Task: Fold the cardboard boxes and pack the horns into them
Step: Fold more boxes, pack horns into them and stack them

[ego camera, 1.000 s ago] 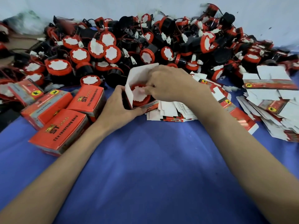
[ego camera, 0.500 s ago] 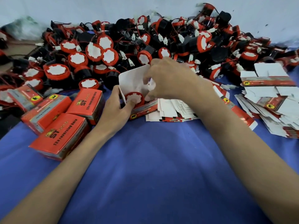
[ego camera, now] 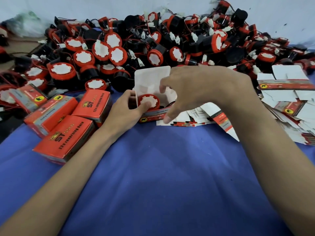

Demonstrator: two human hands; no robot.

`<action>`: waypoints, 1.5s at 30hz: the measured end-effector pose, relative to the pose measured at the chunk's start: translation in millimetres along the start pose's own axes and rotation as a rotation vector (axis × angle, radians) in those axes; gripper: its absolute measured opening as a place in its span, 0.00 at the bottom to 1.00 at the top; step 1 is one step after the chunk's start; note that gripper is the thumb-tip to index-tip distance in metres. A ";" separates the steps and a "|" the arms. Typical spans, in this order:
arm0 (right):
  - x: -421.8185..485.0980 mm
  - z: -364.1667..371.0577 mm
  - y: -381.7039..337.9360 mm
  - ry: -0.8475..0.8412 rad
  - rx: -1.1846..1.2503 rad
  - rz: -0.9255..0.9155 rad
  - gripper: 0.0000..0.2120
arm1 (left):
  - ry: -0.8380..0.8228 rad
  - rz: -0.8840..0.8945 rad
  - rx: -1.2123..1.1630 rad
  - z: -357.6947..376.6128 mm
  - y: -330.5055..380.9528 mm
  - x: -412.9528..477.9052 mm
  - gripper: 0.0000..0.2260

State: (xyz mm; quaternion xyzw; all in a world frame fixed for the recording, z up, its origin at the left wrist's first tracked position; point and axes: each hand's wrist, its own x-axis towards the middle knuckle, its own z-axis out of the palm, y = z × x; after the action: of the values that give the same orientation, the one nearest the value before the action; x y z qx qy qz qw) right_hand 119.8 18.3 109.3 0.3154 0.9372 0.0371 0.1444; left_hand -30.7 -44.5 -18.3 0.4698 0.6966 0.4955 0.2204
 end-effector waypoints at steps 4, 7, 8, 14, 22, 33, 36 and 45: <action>4.4 4.2 6.4 -0.009 -0.040 0.092 0.32 | 0.006 0.005 -0.007 -0.8 0.5 -0.9 0.14; 7.2 6.2 17.5 -0.058 0.115 0.097 0.26 | 0.015 0.013 0.001 -0.3 0.3 -1.1 0.13; 7.7 6.9 19.8 -0.117 0.239 0.087 0.22 | 0.018 0.014 0.004 -0.2 0.3 -1.1 0.13; 9.2 0.2 32.1 0.077 0.268 -0.033 0.04 | 0.015 0.004 -0.003 -0.3 1.0 -1.4 0.13; 25.5 6.9 -1.9 0.536 0.466 -0.192 0.06 | 0.003 -0.039 -0.012 1.4 4.7 -1.5 0.14; 45.7 38.4 -30.4 0.453 0.032 -0.150 0.09 | -0.046 -0.041 -0.017 3.0 7.8 0.1 0.12; 50.1 44.8 -25.7 0.385 0.170 -0.220 0.08 | -0.041 -0.047 -0.040 3.5 6.0 2.3 0.13; 47.4 40.7 -18.7 0.212 0.146 -0.303 0.11 | 0.021 0.066 0.006 6.7 0.0 -4.2 0.10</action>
State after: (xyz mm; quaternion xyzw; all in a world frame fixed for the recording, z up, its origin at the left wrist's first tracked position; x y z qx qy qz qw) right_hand 84.9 31.0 55.8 0.1746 0.9841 -0.0203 0.0255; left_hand -23.5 -44.9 -21.7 0.4880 0.6846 0.5051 0.1953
